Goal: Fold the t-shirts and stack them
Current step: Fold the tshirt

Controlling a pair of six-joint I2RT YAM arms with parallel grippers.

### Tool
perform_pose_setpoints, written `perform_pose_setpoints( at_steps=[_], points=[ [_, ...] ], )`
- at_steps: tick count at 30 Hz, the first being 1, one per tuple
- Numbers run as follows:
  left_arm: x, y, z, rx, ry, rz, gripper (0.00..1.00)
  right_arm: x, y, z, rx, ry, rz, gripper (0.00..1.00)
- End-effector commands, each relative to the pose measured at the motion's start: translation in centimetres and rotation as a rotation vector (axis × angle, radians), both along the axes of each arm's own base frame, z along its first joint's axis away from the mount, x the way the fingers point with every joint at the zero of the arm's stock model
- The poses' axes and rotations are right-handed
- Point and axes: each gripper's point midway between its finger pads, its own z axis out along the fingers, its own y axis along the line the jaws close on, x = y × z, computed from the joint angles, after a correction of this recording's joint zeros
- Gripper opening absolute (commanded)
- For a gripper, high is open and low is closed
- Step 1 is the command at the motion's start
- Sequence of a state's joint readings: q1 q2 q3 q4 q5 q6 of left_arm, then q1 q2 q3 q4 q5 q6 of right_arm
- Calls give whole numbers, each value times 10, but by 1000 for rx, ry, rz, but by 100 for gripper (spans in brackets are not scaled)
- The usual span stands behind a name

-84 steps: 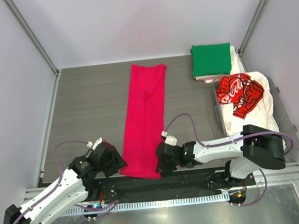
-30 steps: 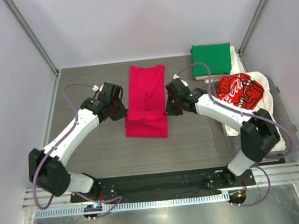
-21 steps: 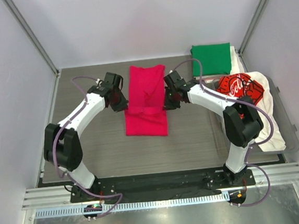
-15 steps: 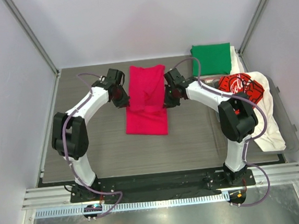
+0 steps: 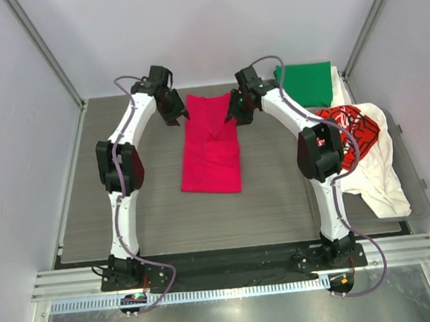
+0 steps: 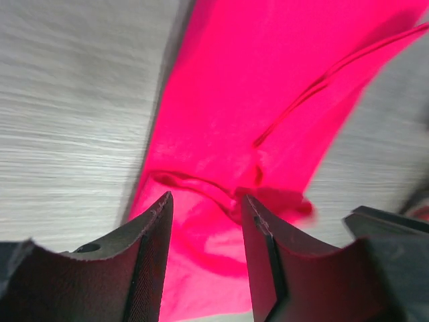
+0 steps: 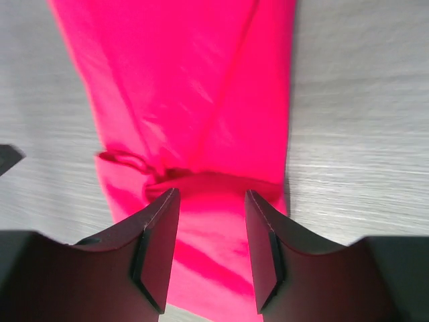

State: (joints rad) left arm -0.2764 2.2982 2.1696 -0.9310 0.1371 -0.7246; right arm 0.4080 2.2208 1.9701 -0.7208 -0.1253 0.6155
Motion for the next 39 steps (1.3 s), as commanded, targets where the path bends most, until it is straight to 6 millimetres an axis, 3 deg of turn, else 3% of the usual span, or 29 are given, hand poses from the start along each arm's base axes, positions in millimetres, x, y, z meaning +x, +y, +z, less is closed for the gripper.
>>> perform_pose_setpoints(
  at_steps=[1,2,3,4,5,6,7,8,9,10,11,12,13,14,16,17,19,21,22,24,26,31,39],
  points=[
    [-20,22,59,12,-5,-36,47,-8,-1,74,8,-96,22,50],
    [-34,29,69,21,-14,-30,47,-21,4,67,-6,-78,42,50],
    [-39,33,71,21,-24,-26,47,-30,7,81,6,-105,50,50],
    [-40,33,80,12,-65,-25,48,-39,11,80,10,-98,57,50],
    [-52,35,95,4,-100,-26,48,-58,18,63,-6,-58,84,50],
    [-70,38,77,5,-48,-34,48,-67,25,70,8,-83,99,50],
    [-77,39,73,-2,-50,-37,48,-76,30,66,11,-74,110,50],
    [-87,39,68,-6,-38,-41,48,-92,30,46,-10,-30,126,50],
    [-114,40,55,-22,7,-48,48,-106,40,49,-5,-41,155,50],
    [-119,38,52,-43,-11,-55,48,-115,40,43,-13,-29,159,50],
    [-128,38,49,-56,-10,-58,48,-135,34,20,-33,29,151,50],
    [-141,39,51,-67,-22,-61,48,-140,38,18,1,14,151,50],
    [-157,39,32,-80,10,-65,48,-150,38,27,41,-1,147,54],
    [-168,40,23,-84,25,-63,48,-165,32,7,64,32,118,56],
    [-188,41,10,-108,34,-62,47,-180,27,7,105,34,103,64],
    [-193,41,6,-114,38,-62,47,-195,18,-13,92,75,93,66],
    [-198,35,6,-162,4,-74,47,-201,16,-16,116,73,80,67],
    [-214,33,-11,-194,33,-67,49,-210,9,-23,114,81,72,67],
    [-211,30,-6,-214,-10,-71,52,-212,7,-26,110,84,70,67],
    [-218,30,-16,-215,-15,-63,64,-217,3,-34,94,96,70,67],
    [-222,32,-19,-210,-29,-54,68,-217,0,-41,81,101,74,67],
    [-219,32,-29,-203,-10,-45,66,-213,-1,-60,51,128,69,63],
    [-217,27,-58,-199,48,-36,54,-208,-8,-79,19,155,51,36]
  ],
)
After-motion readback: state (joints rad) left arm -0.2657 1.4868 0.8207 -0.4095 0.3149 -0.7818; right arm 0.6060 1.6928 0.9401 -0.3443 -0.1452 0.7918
